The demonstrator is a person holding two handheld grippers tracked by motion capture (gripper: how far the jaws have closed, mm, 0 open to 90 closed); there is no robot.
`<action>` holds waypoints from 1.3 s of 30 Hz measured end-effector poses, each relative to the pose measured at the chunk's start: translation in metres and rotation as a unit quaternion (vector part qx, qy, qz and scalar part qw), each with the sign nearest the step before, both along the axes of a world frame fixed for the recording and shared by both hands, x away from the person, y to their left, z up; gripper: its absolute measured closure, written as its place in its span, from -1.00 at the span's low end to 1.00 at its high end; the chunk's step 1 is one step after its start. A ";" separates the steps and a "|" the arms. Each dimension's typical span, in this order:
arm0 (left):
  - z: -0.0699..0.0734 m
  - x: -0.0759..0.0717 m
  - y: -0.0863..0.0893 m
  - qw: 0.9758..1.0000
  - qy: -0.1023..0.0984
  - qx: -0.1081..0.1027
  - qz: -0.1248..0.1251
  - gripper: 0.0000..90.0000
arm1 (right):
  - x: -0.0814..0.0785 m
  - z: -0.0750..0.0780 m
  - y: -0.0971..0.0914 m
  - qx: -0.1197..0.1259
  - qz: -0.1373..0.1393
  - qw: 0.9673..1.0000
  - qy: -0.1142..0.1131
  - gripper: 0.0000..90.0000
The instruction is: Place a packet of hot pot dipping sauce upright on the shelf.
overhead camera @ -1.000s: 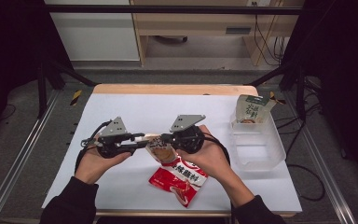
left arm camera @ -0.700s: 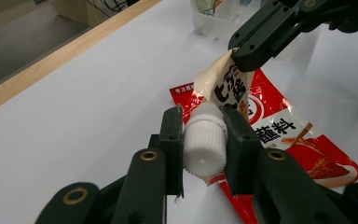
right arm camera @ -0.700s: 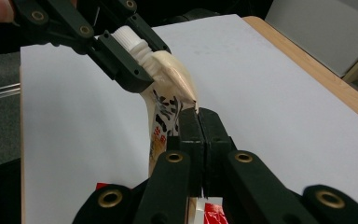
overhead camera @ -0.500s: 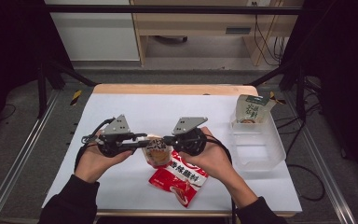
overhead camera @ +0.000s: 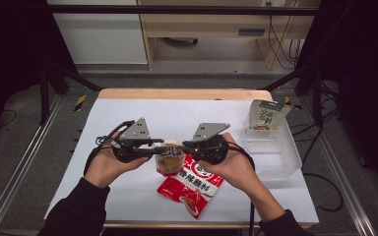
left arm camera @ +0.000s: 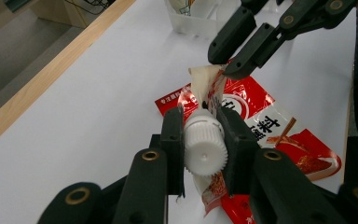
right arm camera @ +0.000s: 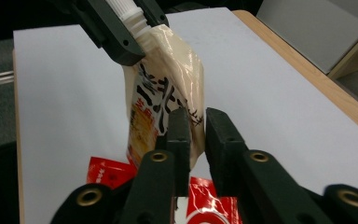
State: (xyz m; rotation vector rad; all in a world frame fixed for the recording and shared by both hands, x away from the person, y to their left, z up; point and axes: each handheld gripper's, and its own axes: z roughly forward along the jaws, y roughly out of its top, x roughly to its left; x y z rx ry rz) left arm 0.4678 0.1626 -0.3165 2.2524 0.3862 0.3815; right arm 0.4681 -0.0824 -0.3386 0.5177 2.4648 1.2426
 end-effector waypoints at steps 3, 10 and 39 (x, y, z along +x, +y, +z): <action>0.001 0.000 -0.001 1.000 -0.002 0.002 -0.002 0.63 | 0.000 0.007 -0.003 -0.022 -0.001 1.000 -0.015 0.43; 0.003 0.000 -0.001 1.000 -0.006 0.005 -0.008 0.63 | 0.000 0.021 0.003 -0.090 0.031 0.994 -0.049 -0.04; 0.002 -0.007 -0.009 0.999 -0.012 0.009 -0.043 0.63 | 0.018 0.029 0.039 -0.210 0.115 0.971 0.000 0.42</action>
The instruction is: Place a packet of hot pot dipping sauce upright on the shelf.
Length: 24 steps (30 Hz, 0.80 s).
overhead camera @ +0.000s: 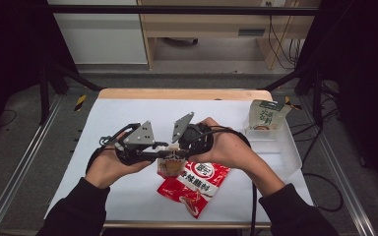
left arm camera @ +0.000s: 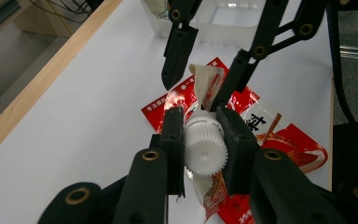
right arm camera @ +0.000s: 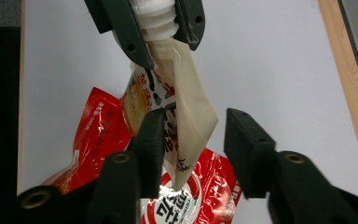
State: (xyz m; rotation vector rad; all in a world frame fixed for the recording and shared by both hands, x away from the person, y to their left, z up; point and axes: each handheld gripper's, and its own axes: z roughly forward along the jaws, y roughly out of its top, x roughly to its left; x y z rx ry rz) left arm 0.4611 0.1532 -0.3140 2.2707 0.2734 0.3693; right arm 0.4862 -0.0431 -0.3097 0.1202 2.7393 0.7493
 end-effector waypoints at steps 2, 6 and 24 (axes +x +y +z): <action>0.000 0.000 0.000 1.000 0.001 -0.001 0.001 0.63 | 0.000 0.000 0.000 0.003 0.002 1.000 0.003 0.59; 0.000 0.001 0.000 1.000 0.000 -0.005 0.005 0.63 | -0.002 0.001 -0.001 -0.003 0.000 1.000 0.006 0.77; -0.002 0.004 0.005 0.997 -0.017 -0.053 0.047 -0.13 | 0.000 0.018 0.000 -0.007 -0.034 0.999 0.007 0.95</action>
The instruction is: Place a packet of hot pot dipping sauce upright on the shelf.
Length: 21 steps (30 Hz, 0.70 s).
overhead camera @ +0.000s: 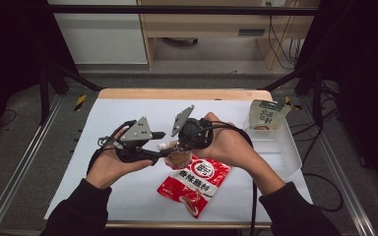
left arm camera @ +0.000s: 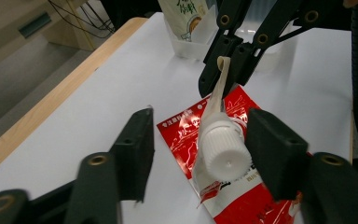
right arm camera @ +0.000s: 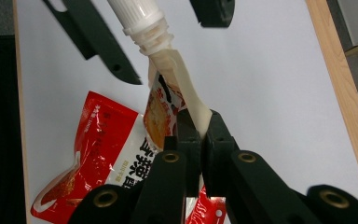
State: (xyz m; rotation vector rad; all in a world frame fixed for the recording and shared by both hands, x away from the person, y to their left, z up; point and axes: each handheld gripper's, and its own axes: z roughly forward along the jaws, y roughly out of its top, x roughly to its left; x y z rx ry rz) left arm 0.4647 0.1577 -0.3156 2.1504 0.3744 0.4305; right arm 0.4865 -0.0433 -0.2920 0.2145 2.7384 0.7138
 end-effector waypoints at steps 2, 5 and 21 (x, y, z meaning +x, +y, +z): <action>0.000 0.000 0.001 1.000 -0.002 -0.004 0.006 -0.28 | 0.001 0.001 -0.001 0.000 0.000 1.000 -0.002 0.95; -0.001 -0.001 0.001 1.000 -0.004 -0.004 0.011 -0.44 | 0.003 0.004 -0.002 0.001 -0.004 1.000 -0.002 0.95; -0.021 -0.002 0.011 0.999 0.000 -0.005 0.046 -0.81 | 0.015 0.017 -0.026 0.016 -0.031 0.999 -0.009 0.95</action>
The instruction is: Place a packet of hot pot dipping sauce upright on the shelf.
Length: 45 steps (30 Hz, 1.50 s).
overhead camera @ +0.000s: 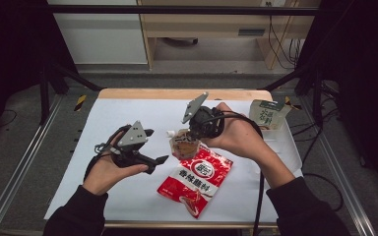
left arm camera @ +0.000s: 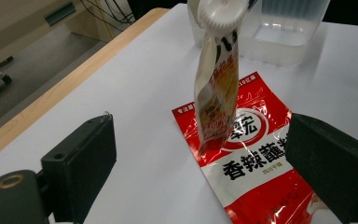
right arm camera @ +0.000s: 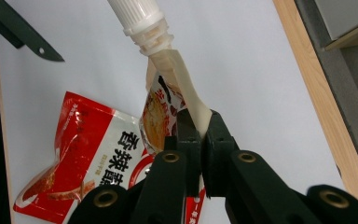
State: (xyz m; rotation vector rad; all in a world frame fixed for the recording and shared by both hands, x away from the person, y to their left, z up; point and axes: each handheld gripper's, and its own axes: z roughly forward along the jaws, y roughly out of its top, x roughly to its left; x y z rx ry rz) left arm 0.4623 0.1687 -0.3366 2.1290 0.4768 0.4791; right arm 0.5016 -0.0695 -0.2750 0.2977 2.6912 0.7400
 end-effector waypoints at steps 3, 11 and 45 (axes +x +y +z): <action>-0.002 -0.001 0.002 1.000 -0.001 0.002 0.002 -0.82 | 0.001 0.000 -0.006 0.000 -0.003 1.000 -0.001 0.95; -0.014 -0.004 0.007 1.000 0.002 -0.006 0.014 -0.86 | 0.001 0.001 -0.028 0.008 -0.016 1.000 -0.002 0.95; -0.103 -0.037 0.103 0.985 0.004 -0.011 0.170 -0.89 | -0.002 0.038 -0.124 0.026 -0.060 0.997 -0.052 0.95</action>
